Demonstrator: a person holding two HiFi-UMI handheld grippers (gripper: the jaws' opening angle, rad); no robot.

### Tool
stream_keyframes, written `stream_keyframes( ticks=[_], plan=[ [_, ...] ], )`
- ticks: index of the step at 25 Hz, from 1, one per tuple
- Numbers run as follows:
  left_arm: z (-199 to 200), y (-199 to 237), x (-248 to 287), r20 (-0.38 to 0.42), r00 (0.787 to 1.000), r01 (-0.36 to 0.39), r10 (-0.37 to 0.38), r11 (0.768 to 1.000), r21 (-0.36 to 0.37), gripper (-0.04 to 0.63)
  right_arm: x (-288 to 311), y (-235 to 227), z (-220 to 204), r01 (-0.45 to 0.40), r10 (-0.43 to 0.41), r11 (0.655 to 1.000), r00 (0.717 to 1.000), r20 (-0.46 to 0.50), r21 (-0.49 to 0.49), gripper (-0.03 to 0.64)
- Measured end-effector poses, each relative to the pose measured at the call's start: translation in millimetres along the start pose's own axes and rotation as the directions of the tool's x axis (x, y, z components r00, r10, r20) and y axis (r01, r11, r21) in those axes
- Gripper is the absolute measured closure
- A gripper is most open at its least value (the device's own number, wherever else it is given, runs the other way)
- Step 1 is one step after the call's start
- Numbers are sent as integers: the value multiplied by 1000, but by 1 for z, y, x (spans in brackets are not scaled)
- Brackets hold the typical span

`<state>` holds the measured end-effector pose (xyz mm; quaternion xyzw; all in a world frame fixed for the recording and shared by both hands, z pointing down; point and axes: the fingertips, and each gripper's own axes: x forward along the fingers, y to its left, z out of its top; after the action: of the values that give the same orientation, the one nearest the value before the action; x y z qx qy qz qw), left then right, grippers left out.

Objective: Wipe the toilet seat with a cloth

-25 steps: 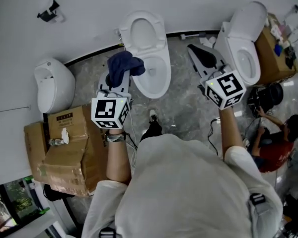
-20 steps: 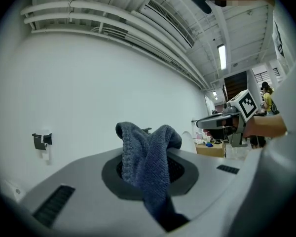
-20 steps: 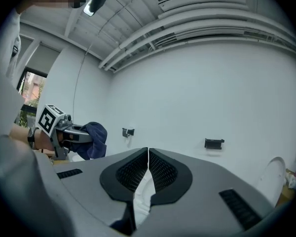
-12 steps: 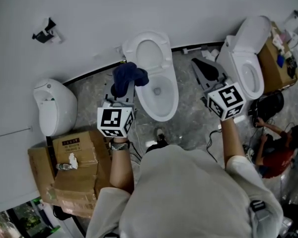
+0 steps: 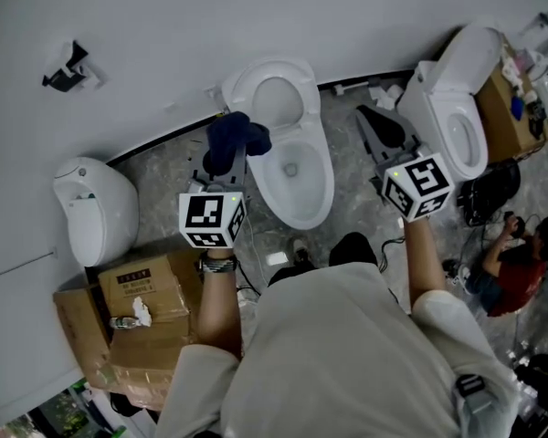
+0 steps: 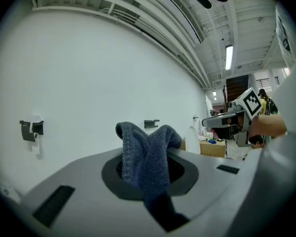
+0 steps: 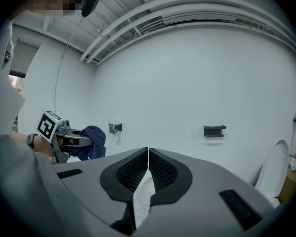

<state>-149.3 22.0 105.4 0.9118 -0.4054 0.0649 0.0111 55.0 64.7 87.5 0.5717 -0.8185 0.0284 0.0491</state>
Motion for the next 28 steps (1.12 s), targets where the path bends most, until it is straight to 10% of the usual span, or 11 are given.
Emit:
stream_keyframes(
  ticks=[28],
  plan=[
    [-111,52,206,-170,981,-103,89,992,-73,551,123,-119,-101,-87,93,994,990,-106,62,588]
  ],
)
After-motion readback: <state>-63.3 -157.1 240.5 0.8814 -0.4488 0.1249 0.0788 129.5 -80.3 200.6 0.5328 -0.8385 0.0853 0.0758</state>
